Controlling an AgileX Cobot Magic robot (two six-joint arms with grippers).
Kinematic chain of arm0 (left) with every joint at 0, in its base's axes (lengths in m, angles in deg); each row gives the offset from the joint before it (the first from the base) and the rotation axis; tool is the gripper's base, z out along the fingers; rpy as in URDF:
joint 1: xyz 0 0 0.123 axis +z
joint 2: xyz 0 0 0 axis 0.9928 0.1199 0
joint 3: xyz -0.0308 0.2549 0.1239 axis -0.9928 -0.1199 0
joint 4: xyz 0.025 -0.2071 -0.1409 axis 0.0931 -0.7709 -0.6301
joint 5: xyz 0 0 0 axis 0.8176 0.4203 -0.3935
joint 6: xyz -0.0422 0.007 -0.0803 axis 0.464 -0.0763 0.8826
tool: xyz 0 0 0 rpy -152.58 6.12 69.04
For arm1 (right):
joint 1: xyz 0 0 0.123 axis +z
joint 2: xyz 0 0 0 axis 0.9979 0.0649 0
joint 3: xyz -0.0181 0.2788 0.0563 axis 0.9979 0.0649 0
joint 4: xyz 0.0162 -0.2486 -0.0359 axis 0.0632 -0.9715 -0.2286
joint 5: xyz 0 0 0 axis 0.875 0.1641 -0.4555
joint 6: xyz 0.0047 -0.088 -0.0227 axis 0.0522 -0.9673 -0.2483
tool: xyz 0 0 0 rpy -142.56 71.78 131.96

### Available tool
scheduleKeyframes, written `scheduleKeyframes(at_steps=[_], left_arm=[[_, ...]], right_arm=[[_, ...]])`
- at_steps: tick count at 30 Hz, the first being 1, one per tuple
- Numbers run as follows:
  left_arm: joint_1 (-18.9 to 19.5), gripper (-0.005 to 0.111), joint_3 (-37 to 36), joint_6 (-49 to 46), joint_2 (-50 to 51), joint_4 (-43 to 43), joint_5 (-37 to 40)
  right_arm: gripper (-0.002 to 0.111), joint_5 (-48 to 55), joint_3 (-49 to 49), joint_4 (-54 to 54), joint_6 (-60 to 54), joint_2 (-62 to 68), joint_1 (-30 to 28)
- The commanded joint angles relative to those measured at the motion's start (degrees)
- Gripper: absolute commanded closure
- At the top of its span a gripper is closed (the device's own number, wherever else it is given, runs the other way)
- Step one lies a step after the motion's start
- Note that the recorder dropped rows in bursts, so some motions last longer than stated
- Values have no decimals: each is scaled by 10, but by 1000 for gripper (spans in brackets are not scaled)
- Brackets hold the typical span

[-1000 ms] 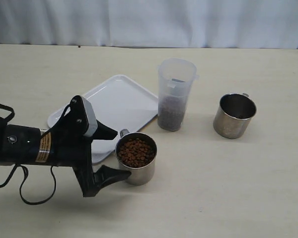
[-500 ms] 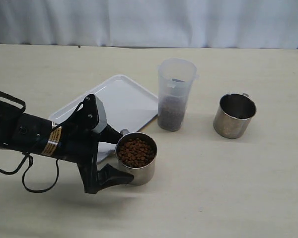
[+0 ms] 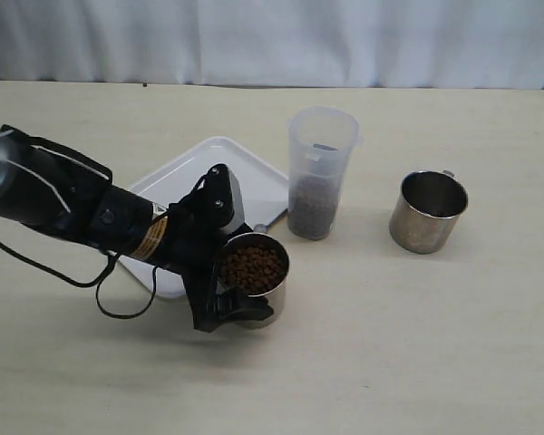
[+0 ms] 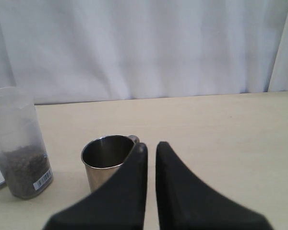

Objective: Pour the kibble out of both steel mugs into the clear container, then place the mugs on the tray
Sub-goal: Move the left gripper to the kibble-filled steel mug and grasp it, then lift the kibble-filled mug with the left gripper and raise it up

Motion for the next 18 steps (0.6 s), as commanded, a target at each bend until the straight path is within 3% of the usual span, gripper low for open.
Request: scheduleKeyframes(at_steps=[1, 18], left_arm=[[-3, 27, 30, 0, 15, 9, -8], [-3, 27, 39, -81, 68, -17, -27]], right_arm=[[103, 2, 2, 1, -4, -2, 2], [103, 2, 2, 1, -4, -2, 2]])
